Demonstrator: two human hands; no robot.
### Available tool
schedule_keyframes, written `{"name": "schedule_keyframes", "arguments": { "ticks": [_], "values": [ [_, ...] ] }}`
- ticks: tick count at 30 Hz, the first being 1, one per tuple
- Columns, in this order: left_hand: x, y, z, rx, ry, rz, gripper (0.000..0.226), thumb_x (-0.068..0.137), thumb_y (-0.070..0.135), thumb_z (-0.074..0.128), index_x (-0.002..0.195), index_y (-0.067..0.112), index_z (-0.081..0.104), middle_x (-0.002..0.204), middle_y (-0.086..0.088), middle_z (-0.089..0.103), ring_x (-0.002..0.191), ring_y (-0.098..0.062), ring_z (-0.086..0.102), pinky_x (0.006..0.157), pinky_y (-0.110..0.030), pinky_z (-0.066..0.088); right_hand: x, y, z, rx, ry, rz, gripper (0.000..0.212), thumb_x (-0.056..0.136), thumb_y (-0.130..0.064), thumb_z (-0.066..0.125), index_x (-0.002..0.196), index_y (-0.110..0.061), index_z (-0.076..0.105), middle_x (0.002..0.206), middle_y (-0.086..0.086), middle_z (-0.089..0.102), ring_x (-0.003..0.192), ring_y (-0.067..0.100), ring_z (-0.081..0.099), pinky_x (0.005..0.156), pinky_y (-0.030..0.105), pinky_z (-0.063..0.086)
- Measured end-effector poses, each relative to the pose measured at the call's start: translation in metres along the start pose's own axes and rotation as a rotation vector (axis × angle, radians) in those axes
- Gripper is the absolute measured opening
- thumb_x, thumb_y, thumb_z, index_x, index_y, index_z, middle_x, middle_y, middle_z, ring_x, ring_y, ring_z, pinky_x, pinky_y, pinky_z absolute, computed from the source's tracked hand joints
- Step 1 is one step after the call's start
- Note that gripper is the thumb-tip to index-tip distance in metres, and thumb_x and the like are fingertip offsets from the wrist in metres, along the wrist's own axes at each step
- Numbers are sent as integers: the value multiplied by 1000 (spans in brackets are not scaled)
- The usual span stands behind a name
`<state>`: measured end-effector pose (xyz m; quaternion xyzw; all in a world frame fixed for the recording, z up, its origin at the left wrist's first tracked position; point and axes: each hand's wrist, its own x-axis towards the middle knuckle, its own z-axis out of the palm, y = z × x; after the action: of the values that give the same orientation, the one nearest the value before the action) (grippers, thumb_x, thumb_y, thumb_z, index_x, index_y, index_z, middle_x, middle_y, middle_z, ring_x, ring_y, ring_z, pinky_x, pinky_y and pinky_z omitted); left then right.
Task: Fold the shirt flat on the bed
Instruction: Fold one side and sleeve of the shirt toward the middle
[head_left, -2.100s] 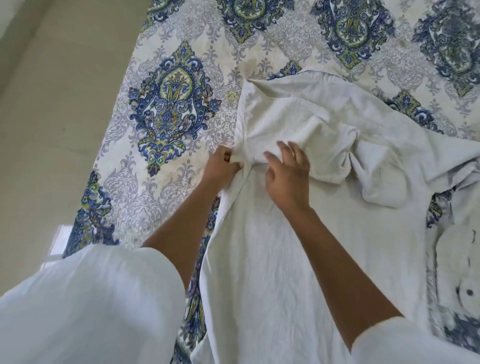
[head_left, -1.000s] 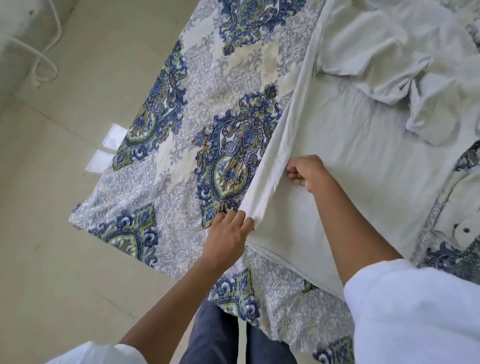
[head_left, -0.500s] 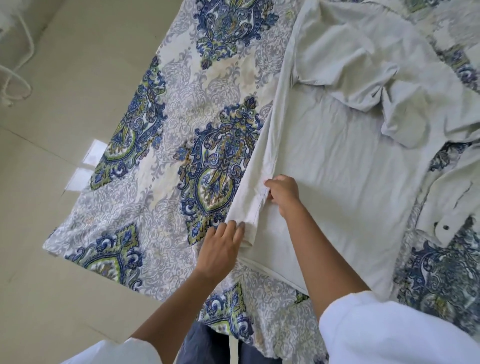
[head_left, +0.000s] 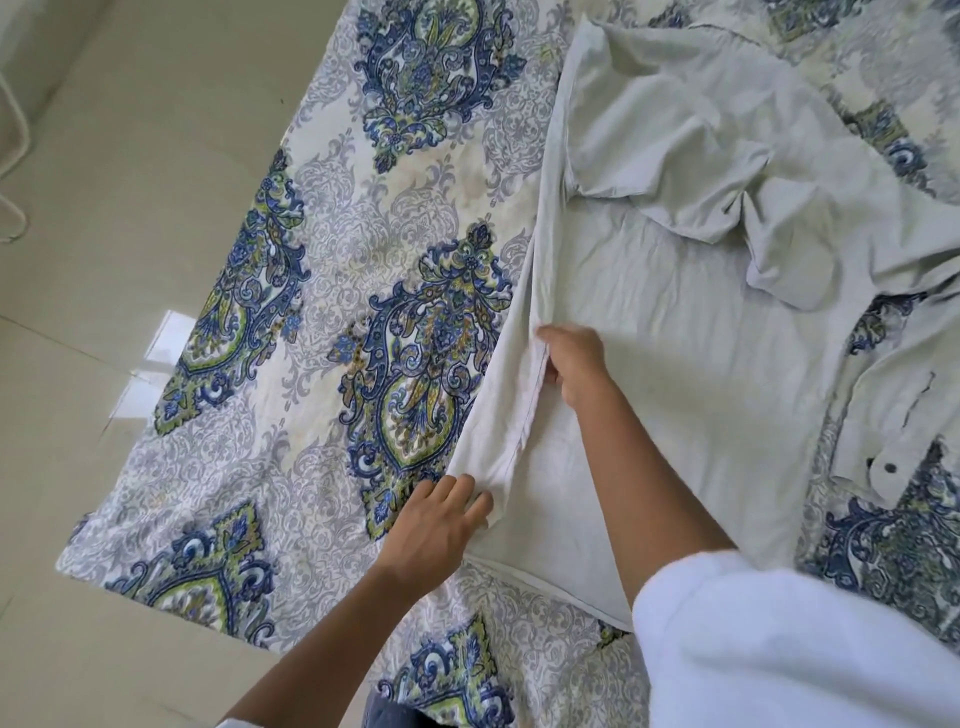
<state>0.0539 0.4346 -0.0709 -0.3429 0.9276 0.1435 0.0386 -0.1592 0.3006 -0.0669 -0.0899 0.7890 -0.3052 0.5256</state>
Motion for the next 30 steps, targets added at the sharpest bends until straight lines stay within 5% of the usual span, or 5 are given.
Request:
{"name": "schedule_keyframes", "arguments": {
  "ticks": [5,12,20,27,30],
  "values": [
    [1,-9,0,-48,-29,32,46,59,7,72,92,20,43,78,-1,53,62,-19,51,50,-29,43,22,-34,-2,24,43,-95,21,77,-3,64,64,-15,53,62,6,54,58,22,53,54,33,47],
    [-10,-10,0,-75,-81,75,46,59,9,67,99,21,48,81,0,57,65,-17,54,53,-27,44,36,-27,-23,-19,112,-95,9,83,-1,57,85,-9,57,73,5,56,60,16,53,51,26,45],
    [30,-16,-13,-101,16,104,36,79,47,50,97,17,60,101,-1,60,84,-20,54,69,-33,36,54,-61,-16,105,87,-49,19,80,-19,69,71,-8,57,75,11,60,65,24,57,65,35,51],
    [93,-23,-19,-235,66,69,16,82,28,47,72,17,53,71,3,53,63,-18,51,51,-29,45,76,-105,-11,296,-13,-7,30,82,-28,69,98,-2,65,82,8,63,67,20,59,63,30,52],
    [147,-44,-33,-261,153,13,20,83,23,42,71,13,54,68,-1,53,59,-20,52,45,-29,45,84,-121,-11,392,-63,36,23,83,-27,69,87,-6,64,79,6,62,69,21,58,72,35,54]
  ]
}}
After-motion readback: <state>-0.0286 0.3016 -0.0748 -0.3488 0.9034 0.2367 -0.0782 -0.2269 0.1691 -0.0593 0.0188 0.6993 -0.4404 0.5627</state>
